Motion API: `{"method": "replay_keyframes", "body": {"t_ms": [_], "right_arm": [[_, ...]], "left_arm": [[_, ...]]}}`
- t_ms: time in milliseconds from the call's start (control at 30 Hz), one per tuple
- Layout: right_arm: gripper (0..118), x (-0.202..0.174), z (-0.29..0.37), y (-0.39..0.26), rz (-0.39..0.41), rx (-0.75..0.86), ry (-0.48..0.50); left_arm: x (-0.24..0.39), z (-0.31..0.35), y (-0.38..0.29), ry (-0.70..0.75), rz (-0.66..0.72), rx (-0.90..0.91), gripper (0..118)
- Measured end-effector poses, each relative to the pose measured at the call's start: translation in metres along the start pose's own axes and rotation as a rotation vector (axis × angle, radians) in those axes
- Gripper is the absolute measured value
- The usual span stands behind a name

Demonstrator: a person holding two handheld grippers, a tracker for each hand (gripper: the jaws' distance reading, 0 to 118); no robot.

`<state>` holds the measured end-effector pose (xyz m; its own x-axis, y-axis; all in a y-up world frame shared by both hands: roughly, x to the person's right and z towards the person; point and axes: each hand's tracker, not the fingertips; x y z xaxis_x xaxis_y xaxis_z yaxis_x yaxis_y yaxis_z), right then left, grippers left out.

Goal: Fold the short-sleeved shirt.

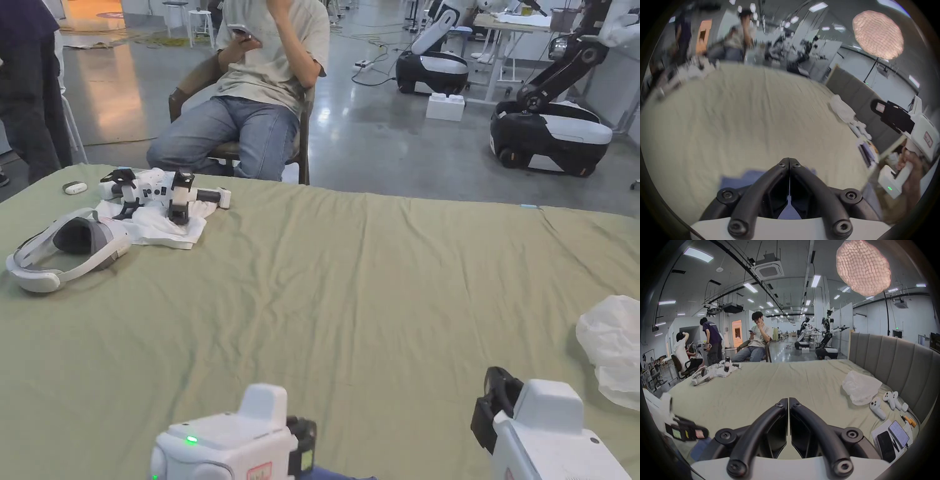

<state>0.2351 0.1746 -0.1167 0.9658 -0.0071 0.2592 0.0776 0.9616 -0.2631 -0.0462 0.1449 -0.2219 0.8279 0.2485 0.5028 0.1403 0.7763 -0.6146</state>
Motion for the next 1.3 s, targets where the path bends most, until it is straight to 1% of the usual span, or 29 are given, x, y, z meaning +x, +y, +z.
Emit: {"method": "replay_keyframes", "body": {"t_ms": [100, 200, 433, 500, 567, 633, 833, 867, 967, 1033, 1167, 1300], "right_arm": [[0, -0.006, -0.003, 0.013, -0.021, 0.035, -0.017], [0, -0.008, -0.001, 0.024, -0.056, 0.098, -0.057], [0, -0.011, 0.002, 0.046, -0.019, 0.195, -0.082], [0, -0.011, 0.001, 0.051, -0.007, 0.217, -0.092], [0, -0.011, 0.000, 0.053, 0.009, 0.227, -0.098], [0, -0.011, 0.001, 0.054, 0.021, 0.239, -0.100], [0, -0.016, 0.013, 0.051, 0.035, 0.222, -0.101], [0, -0.019, 0.016, 0.047, 0.042, 0.201, -0.086], [0, -0.034, 0.023, 0.028, 0.056, 0.112, 0.003], [0, -0.048, 0.026, 0.008, 0.071, 0.025, 0.080], [0, -0.082, 0.027, -0.043, 0.089, -0.146, 0.202], [0, -0.109, 0.018, -0.091, 0.106, -0.277, 0.252]], "left_arm": [[-0.002, 0.018, 0.019, 0.125, -0.076, 0.157, 1], [-0.006, 0.037, 0.030, 0.227, -0.078, 0.342, 1], [-0.021, 0.060, 0.044, 0.496, -0.117, 0.642, 1], [-0.027, 0.061, 0.048, 0.546, -0.134, 0.655, 1], [-0.031, 0.064, 0.050, 0.542, -0.128, 0.648, 1], [-0.036, 0.065, 0.052, 0.573, -0.122, 0.642, 1], [-0.047, 0.081, 0.044, 0.570, -0.120, 0.648, 1], [-0.049, 0.083, 0.042, 0.567, -0.124, 0.645, 1], [-0.055, 0.092, 0.030, 0.565, -0.133, 0.616, 1], [-0.060, 0.096, 0.018, 0.561, -0.133, 0.596, 1], [-0.070, 0.096, -0.011, 0.555, -0.124, 0.514, 1], [-0.082, 0.093, -0.037, 0.535, -0.063, 0.423, 1]]}}
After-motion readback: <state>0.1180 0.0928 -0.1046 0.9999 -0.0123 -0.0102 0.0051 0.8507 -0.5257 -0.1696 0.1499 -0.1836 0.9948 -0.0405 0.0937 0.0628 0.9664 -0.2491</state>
